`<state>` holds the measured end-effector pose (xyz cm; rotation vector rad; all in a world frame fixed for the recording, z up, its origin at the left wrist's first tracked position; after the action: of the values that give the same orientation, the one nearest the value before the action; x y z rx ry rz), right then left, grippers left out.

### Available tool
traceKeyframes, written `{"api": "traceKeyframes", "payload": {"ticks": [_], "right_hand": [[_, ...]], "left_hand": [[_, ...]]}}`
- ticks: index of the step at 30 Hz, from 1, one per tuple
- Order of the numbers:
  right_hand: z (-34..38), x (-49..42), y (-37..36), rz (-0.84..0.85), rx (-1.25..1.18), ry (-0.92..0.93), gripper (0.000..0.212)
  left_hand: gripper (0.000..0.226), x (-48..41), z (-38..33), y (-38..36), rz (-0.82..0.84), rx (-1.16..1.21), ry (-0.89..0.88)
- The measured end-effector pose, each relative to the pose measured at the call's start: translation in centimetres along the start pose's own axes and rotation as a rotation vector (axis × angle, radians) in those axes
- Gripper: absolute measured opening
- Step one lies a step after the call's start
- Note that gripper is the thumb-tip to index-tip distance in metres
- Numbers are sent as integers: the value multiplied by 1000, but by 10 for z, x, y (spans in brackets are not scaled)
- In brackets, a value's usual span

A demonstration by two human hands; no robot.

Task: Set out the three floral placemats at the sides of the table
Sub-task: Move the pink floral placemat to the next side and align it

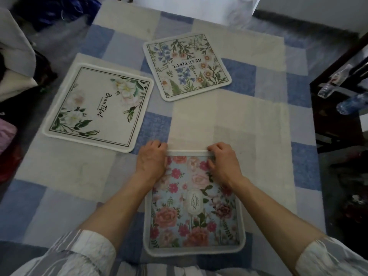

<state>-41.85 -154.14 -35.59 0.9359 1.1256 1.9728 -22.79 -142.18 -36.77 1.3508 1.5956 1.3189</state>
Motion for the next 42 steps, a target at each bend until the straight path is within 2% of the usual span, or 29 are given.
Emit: {"api": "traceKeyframes", "payload": {"ticks": [6,12,25,29,42], "right_hand": [[-4,-9,0,-16,17,27,23],[-7,-4,-3,-54,-13,-1,19],[-28,34,-9,-125,-80,-133,23],[-34,36,-5,-105,-23,-134,32],[-38,9,-1,26,55,-153,22]], "left_hand": [[19,-5,0,3,23,4,17],[21,-1,-9,5,21,-72,-9],[15,-15,-28,6,-18,-161,-235],[13,-19,-29,4,-18,-164,-247],[10,-11,-19,3,-71,-114,-211]]}}
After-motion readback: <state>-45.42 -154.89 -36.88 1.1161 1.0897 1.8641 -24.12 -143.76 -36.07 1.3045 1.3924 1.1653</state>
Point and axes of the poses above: each hand's wrist, its own x-axis away from the middle knuckle, its own y-axis out of the back of the hand, z = x × y, the point moved 5 cm from there along -x, towards the middle knuckle, and after that the axes turned 9 degrees about -y, right-handed, at the moved point
